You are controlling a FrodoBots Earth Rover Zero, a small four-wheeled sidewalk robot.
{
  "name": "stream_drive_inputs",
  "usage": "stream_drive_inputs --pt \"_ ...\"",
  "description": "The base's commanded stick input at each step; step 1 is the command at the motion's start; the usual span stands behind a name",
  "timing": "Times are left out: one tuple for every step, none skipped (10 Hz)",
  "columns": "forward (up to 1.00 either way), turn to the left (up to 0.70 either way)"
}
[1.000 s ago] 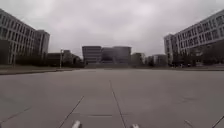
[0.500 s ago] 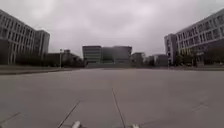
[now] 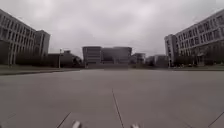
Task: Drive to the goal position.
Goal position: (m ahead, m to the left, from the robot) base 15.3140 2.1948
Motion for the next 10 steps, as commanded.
stream_drive_inputs --pt "0.7 -0.2" --pt "0.7 -0.27" --pt "0.7 -0.25" --pt "0.7 -0.06" --pt "0.7 0.0" --pt "0.7 0.0" --pt "0.7 0.0" --pt "0.7 0.0" --pt "0.7 0.0" --pt "0.7 0.0"
